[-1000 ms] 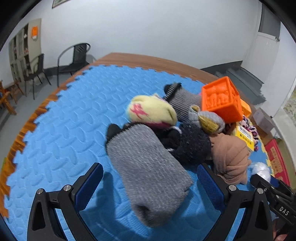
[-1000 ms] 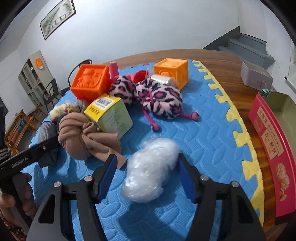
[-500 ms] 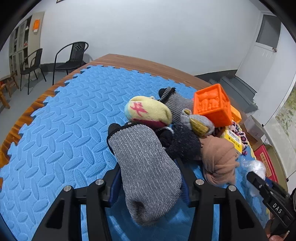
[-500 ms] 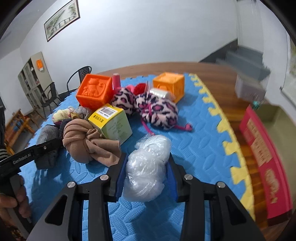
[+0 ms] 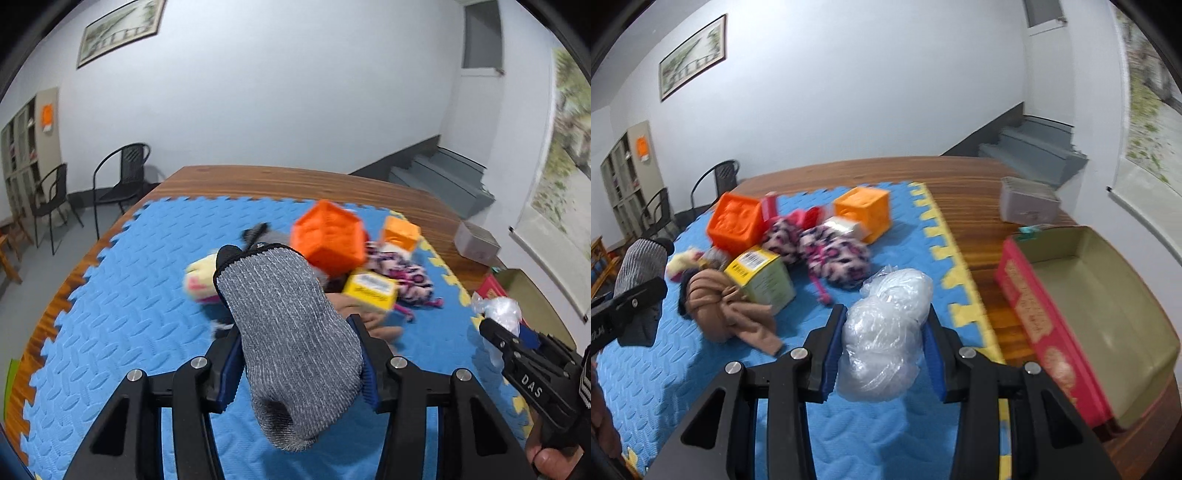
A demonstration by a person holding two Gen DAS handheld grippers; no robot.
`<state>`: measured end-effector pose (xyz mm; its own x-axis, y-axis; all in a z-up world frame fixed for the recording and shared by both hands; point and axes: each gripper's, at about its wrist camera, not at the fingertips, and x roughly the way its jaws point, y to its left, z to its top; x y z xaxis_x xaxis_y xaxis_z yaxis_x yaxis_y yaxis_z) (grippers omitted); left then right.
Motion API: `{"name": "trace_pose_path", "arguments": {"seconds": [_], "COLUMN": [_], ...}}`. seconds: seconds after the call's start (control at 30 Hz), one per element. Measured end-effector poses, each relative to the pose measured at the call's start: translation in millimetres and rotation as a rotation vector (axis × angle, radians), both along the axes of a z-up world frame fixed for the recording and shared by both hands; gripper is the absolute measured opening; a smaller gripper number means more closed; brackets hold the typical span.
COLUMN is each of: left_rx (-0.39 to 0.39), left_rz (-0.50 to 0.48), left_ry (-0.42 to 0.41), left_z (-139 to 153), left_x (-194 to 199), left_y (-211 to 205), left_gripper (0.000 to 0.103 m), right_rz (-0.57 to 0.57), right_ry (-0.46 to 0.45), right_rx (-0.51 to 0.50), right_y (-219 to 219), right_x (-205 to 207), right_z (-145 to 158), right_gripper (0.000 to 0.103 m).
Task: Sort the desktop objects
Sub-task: 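Carry both items to the red tin box and open both tools to drop them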
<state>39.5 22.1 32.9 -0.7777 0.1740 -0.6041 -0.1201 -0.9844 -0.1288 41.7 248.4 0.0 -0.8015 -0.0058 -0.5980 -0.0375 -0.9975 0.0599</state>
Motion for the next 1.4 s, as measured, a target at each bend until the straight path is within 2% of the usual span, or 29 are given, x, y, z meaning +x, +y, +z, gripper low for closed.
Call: {"name": "trace_pose_path", "arguments": {"seconds": [0.43,0.7,1.07,1.13,1.2,1.27,1.4], "left_rx": [-0.067,-0.083,-0.097,-0.094,-0.092,-0.086,-0.068], "left_rz": [-0.201,-0.315,-0.422,-0.440,-0.462,-0.485,-0.523], "left_ry": [0.013,0.027,0.030,0.031,0.031,0.026,-0.019], "left_z": [18,28,36,38,39,39,32], "left_x": [-2,-6,-16,-19,-23,-27,-41], "left_y": [97,160,232,245,259,272,295], "left_gripper": [0.054,0.054,0.054,0.054,0.054,0.054,0.054], "right_rz": [-0.224,-0.350,-0.404,-0.408,-0.419,-0.442,-0.490], "right_ry": [0.073,0.058,0.018,0.015,0.021,0.031,0.045], "right_rx": [-0.053,-0.050,-0.064,-0.085,-0.099,-0.091,-0.093], "right_y": [105,159,204,214,220,223,231], "right_x": [25,32,27,26,28,30,35], "right_z": [21,17,5,2,1,1,0], "right_gripper": [0.043,0.043,0.043,0.048,0.068,0.077,0.078]}}
